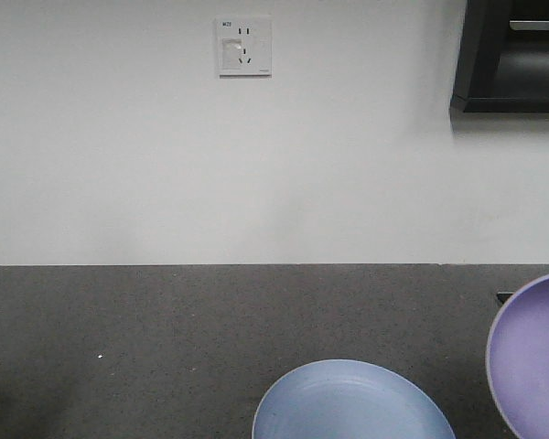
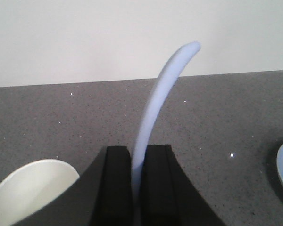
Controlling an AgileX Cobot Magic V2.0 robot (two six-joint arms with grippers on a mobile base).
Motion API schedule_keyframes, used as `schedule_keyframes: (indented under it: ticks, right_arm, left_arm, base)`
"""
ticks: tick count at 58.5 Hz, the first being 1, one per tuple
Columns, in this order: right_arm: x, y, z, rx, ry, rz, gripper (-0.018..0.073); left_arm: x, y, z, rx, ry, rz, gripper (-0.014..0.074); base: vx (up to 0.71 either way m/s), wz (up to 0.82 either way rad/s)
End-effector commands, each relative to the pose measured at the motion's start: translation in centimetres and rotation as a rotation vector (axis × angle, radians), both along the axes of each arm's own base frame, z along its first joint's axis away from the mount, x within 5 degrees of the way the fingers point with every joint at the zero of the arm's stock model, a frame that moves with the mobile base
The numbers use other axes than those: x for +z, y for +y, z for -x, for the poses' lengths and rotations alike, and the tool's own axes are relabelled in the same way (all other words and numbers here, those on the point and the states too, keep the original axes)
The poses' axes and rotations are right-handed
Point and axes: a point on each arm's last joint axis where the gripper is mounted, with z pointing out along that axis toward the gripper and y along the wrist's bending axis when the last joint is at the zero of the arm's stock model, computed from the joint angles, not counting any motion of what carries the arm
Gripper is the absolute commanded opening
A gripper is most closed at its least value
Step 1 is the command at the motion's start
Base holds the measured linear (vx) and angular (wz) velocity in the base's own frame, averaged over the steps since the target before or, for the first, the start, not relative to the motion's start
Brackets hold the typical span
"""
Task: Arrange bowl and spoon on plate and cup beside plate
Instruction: 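Move the held bowl with the right gripper above the light blue plate, then lower the bowl onto the plate and open the right gripper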
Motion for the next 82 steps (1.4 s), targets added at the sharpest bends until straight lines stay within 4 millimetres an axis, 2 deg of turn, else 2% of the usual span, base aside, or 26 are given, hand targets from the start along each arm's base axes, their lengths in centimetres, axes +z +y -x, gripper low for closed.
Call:
schedule_keyframes:
  ticks: [1,28,44,48,59,74,82]
  right_arm:
    - [1.7,-0.1,-0.1,-0.009,-0.114,0.010,-0.0012]
    - [1.7,-0.1,-0.1,-0.009,-0.117,0.010,-0.0012]
    - [2.4,0.1,-0.3,0.008,-0.203,-0.005,-0.0012]
    - [2.2,0.4,-0.9,0.038,-0.187,-0.023,-0.0012]
    - [0.8,1.6,-4.0,0.193,-0.066,-0.099,-0.0012]
    - [0.3,2.5,-10.0,0.305,0.072,-0.206,-0.0012]
    - [-0.5,4.6,-13.3,0.398,0.150,-0.149,-0.0012]
  left_arm:
    - [2.2,0.0,0.0,-0.002,-0.161,0.018,0.0004]
    - [2.2,0.0,0.0,-0.002,-0.161,0.020,0.0004]
    - [2.2,0.0,0.0,-0.002,-0.162,0.020,0.0004]
    - [2.2,0.0,0.0,-0.002,-0.162,0.020,0.0004]
    - [2.2,0.0,0.0,-0.002,-0.162,0.020,0.0004]
    - [2.2,0.0,0.0,-0.002,-0.162,0.020,0.0004]
    - [2.2,0.0,0.0,-0.002,-0.162,0.020,0.0004]
  base:
    - [0.00,0.00]
    - [0.00,0.00]
    - [0.00,0.00]
    - [0.00,0.00]
    - [0.00,0.00]
    - [0.00,0.00]
    - [0.00,0.00]
